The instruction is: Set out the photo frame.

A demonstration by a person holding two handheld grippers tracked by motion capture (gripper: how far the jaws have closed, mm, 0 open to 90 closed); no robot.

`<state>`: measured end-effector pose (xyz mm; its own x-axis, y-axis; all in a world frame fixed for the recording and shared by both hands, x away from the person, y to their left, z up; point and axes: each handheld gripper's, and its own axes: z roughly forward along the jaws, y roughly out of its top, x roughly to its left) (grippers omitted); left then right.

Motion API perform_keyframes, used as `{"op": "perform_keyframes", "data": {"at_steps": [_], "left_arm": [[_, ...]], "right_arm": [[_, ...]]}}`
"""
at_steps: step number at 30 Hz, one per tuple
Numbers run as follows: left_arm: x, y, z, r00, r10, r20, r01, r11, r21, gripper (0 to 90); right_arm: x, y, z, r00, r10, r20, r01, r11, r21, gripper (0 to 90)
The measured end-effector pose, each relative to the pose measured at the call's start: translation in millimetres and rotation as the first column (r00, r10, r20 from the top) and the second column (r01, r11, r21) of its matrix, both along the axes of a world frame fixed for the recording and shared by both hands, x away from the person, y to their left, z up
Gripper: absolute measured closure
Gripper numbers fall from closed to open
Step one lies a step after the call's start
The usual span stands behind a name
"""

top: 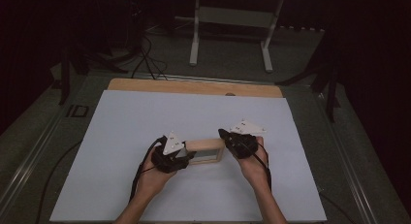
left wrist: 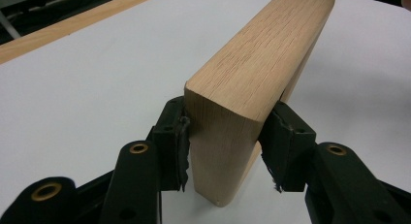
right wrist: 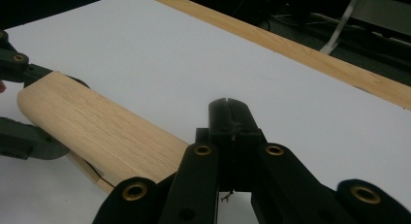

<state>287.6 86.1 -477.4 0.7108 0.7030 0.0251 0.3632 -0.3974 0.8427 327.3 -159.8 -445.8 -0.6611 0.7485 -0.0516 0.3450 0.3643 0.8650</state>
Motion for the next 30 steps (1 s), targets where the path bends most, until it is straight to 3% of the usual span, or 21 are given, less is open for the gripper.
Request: {"op": "perform_keyframes", "data": {"at_steps": [11,22,24,30], "left_arm": [[-0.2,-0.2,-0.1,0.9999,-0.011,0.009,0.011,0.9999,0.01,54.0],[-1.6,-0.2,-0.6,0.9996,-0.019,0.019,0.019,0.9997,0.014,53.6],[-1.4,0.0,-0.6,0.9997,-0.019,0.017,0.019,0.9998,0.012,53.5],[-0.7,0.0,-0.8,0.9998,-0.015,0.015,0.015,0.9999,0.004,53.5]], "right_arm": [[-2.6,-3.2,1.0,0.9998,0.018,-0.012,-0.018,1.0,0.005,89.9],[-3.3,-6.6,4.8,0.9996,0.029,0.004,-0.029,0.999,0.034,71.0],[-5.9,-9.8,7.4,0.9985,0.055,0.01,-0.055,0.997,0.056,64.6],[-13.7,-12.3,9.9,0.9951,0.095,0.027,-0.096,0.994,0.058,58.1]]}}
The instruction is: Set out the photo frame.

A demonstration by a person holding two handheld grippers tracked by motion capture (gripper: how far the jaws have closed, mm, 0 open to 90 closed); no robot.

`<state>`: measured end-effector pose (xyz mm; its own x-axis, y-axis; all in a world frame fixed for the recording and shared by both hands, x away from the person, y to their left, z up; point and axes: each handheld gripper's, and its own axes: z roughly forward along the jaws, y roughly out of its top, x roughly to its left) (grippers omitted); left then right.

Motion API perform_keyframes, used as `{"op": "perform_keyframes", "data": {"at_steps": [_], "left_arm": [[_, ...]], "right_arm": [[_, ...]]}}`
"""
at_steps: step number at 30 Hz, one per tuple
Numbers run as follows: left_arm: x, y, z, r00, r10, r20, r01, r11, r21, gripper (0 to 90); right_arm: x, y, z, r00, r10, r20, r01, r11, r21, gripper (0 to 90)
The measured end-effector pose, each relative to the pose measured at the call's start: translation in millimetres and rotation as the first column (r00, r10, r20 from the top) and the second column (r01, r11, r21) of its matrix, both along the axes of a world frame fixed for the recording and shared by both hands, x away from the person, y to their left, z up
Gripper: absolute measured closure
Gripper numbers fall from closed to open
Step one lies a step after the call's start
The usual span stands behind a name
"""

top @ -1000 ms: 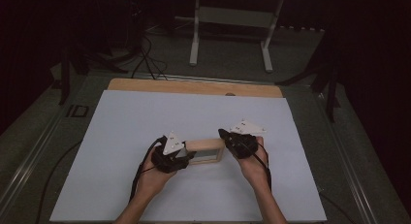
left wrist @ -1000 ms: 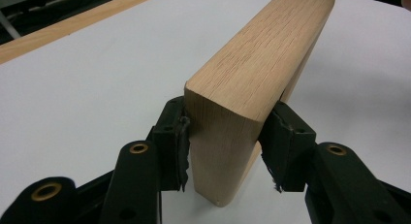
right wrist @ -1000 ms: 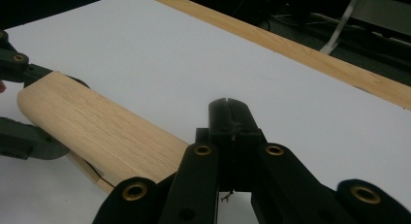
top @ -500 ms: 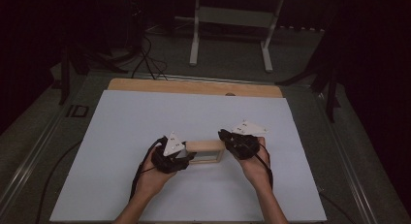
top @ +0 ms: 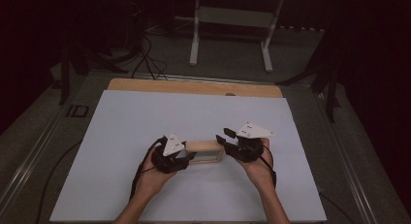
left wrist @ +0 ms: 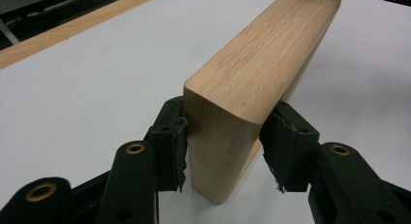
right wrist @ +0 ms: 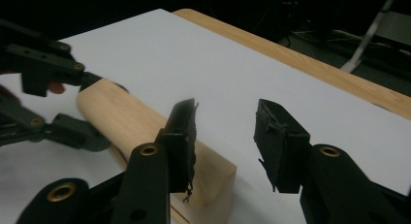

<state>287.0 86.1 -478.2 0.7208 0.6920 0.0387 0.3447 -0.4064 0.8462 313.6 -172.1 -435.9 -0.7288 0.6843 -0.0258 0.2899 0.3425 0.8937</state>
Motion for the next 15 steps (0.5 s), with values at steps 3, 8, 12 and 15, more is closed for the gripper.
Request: {"op": "perform_keyframes", "data": {"at_steps": [3,8,12,15], "left_arm": [[-0.2,-0.1,0.0,1.0,0.001,0.0,-0.001,1.0,-0.001,53.5],[-0.1,0.0,0.0,1.0,0.004,0.001,-0.004,1.0,-0.001,53.5],[0.1,0.2,0.0,1.0,0.004,0.001,-0.004,1.0,-0.001,53.5],[0.3,0.1,-0.1,1.0,0.005,0.0,-0.005,1.0,-0.003,53.4]], "right_arm": [[-3.4,-0.9,-1.0,1.0,0.009,0.001,-0.009,1.0,0.001,55.5],[-8.0,-4.0,-4.2,0.9997,0.023,0.0,-0.023,1.0,-0.007,51.4],[-9.4,-7.2,-6.9,0.9997,0.025,-0.003,-0.025,1.0,-0.009,46.0],[-9.9,-7.1,-8.1,0.9994,0.033,-0.013,-0.033,0.999,-0.011,43.4]]}}
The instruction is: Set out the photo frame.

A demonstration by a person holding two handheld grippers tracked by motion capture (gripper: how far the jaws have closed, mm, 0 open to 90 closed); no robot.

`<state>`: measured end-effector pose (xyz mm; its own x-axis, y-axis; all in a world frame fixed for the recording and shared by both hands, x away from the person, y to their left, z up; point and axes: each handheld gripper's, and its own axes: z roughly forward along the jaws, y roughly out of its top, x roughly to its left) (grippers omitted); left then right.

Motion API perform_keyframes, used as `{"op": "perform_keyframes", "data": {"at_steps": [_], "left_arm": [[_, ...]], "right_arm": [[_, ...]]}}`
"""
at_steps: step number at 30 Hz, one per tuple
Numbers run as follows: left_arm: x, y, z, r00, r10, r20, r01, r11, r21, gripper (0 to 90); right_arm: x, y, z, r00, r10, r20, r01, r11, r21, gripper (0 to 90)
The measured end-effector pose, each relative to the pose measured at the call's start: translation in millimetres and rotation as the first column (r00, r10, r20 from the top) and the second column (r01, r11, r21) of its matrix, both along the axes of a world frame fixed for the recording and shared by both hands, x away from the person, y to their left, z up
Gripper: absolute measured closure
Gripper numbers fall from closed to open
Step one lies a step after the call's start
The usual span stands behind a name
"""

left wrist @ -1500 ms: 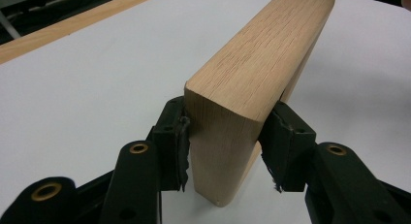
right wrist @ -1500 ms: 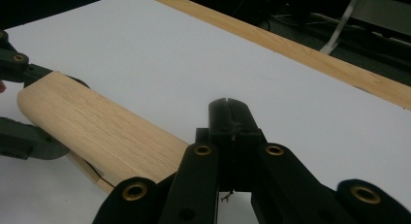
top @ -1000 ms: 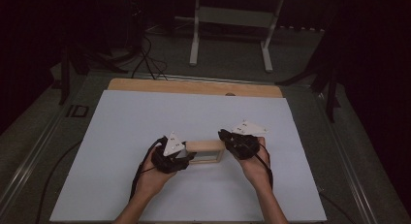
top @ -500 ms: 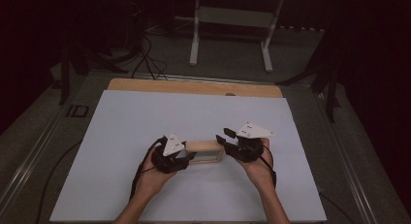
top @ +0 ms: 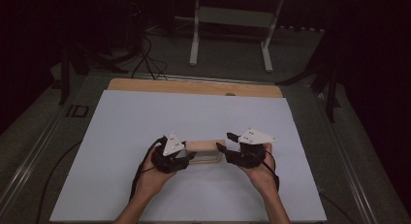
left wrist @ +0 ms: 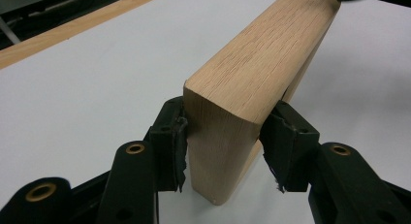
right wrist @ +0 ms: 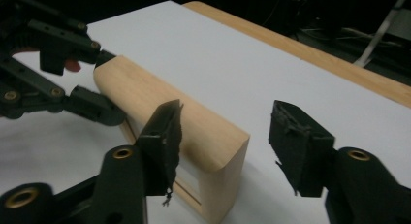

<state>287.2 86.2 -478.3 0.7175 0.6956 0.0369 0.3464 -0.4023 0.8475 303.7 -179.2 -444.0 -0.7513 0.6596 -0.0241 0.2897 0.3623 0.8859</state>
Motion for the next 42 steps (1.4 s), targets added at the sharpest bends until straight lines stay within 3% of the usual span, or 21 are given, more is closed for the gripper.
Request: {"op": "perform_keyframes", "data": {"at_steps": [17,42], "left_arm": [[-0.2,0.4,-0.6,1.0,0.002,-0.001,-0.002,1.0,-0.007,53.4],[0.9,0.9,-1.3,1.0,0.003,0.005,-0.003,1.0,0.001,54.4]], "right_arm": [[1.9,2.2,-17.1,0.9979,0.044,-0.048,-0.044,0.999,-0.013,29.9],[12.8,14.6,-38.0,0.9937,0.085,-0.073,-0.089,0.995,-0.054,30.3]]}}
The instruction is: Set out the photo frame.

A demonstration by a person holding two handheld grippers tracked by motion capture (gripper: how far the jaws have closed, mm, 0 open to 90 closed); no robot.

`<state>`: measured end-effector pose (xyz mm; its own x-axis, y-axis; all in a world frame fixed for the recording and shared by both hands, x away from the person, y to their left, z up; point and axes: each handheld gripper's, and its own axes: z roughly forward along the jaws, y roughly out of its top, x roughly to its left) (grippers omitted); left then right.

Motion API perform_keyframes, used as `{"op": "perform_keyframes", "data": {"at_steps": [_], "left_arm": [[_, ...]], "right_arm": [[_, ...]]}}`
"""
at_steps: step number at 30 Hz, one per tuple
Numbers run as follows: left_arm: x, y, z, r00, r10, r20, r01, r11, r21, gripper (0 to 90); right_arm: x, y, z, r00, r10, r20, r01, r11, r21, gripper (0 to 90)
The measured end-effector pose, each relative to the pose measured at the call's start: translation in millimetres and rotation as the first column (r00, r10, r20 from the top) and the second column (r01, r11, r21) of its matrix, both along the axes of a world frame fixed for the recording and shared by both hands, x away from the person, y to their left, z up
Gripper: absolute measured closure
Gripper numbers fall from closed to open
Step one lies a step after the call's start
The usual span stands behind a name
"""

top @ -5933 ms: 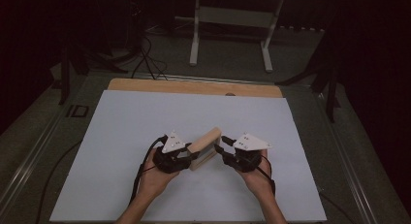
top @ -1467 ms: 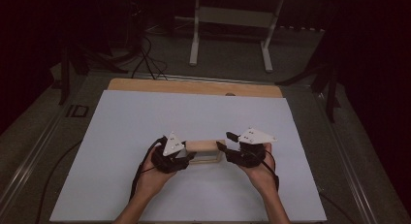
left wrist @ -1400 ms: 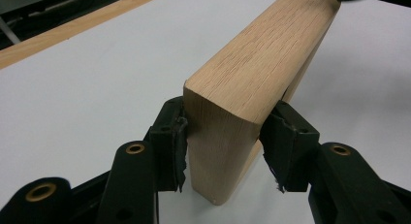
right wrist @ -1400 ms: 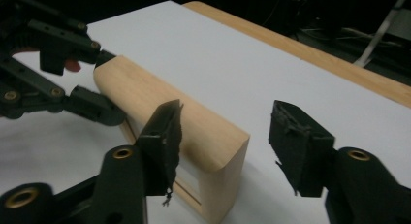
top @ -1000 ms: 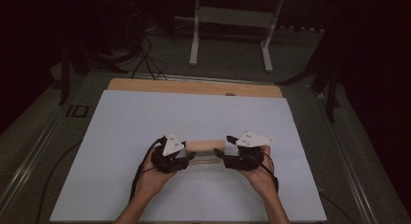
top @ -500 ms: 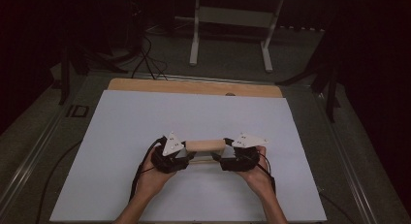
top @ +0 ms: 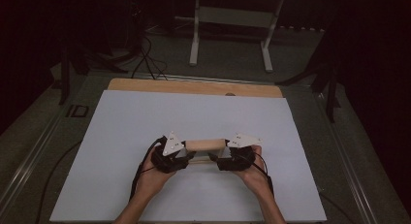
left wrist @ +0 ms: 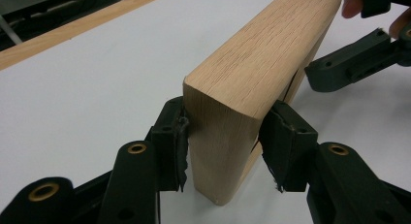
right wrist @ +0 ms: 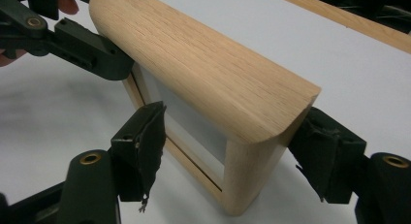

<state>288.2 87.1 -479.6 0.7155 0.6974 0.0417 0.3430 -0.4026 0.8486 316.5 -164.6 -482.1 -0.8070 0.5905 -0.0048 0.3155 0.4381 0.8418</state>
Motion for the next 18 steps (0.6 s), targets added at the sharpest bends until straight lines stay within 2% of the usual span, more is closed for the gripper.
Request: {"op": "perform_keyframes", "data": {"at_steps": [3,13,18], "left_arm": [[0.1,0.1,-0.1,1.0,0.0,0.0,0.0,1.0,0.001,54.6],[1.8,0.8,0.2,1.0,-0.008,-0.002,0.008,1.0,0.004,55.1],[4.2,0.3,0.8,0.9999,-0.008,-0.008,0.008,1.0,0.006,54.7]], "right_arm": [[1.2,0.8,-1.4,1.0,-0.004,-0.004,0.004,1.0,0.002,30.5],[2.1,-3.6,-0.7,0.9999,-0.016,-0.005,0.016,1.0,0.019,41.8],[2.1,-4.6,-0.2,0.9999,-0.015,-0.006,0.015,1.0,0.015,43.7]]}}
